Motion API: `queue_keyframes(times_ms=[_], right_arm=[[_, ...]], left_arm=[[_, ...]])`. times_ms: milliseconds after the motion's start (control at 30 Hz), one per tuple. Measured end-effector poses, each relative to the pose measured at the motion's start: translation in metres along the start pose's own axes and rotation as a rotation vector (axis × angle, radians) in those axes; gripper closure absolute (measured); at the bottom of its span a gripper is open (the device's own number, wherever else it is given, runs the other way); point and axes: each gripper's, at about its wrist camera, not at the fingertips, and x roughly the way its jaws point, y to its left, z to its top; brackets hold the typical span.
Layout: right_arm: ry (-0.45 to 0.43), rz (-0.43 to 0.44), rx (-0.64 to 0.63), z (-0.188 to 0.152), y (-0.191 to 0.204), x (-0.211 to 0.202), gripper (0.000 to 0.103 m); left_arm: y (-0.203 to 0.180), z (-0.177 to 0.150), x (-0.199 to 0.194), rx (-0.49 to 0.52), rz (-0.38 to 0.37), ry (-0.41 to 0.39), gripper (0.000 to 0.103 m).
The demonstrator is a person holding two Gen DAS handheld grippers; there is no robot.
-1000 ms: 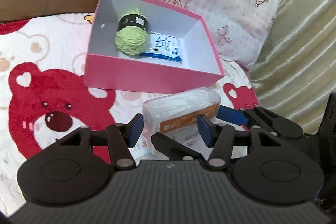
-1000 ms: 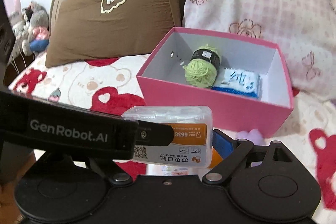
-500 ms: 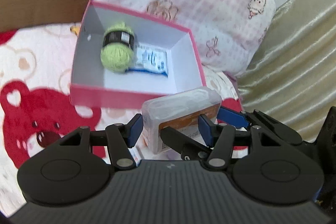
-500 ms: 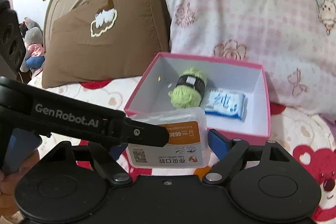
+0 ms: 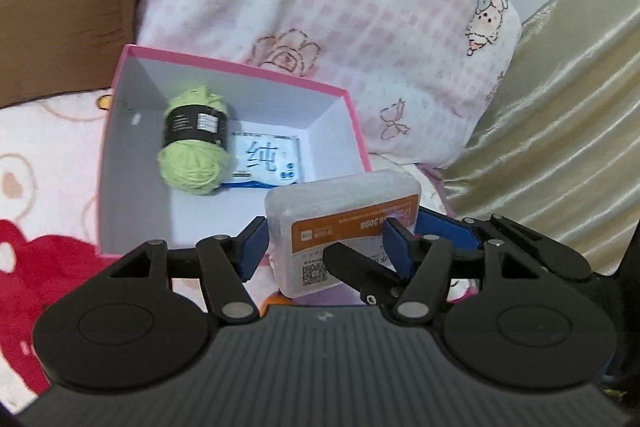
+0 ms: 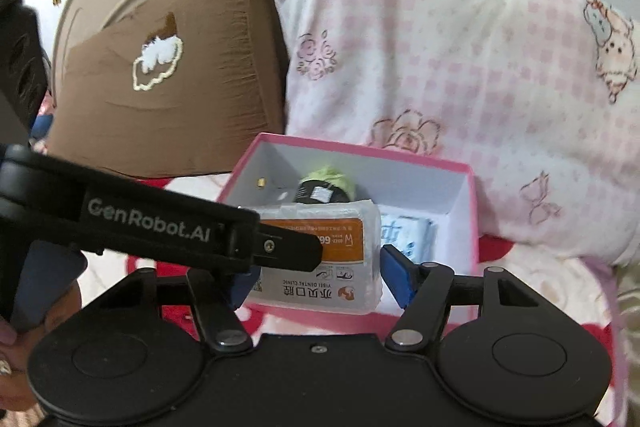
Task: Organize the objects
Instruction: 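Lift the plastic case with the left gripper over the pink box, then lower the plastic case beside the wipes and open the left gripper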
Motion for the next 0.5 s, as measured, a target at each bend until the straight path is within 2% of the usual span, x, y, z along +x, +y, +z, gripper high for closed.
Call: queue_keyframes(times_ms=[300, 500], right_arm=[[0.003, -0.006, -0.016, 0.006, -0.024, 0.021, 0.033], [0.066, 0.026, 0.017, 0.012, -0.043, 0.071, 0.033]], left_arm=[[0.008, 0.019, 0.034, -0.048, -0.009, -0.007, 0.044], [0.037, 0.032, 0.081, -0.131, 0.033, 0.047, 0.045]])
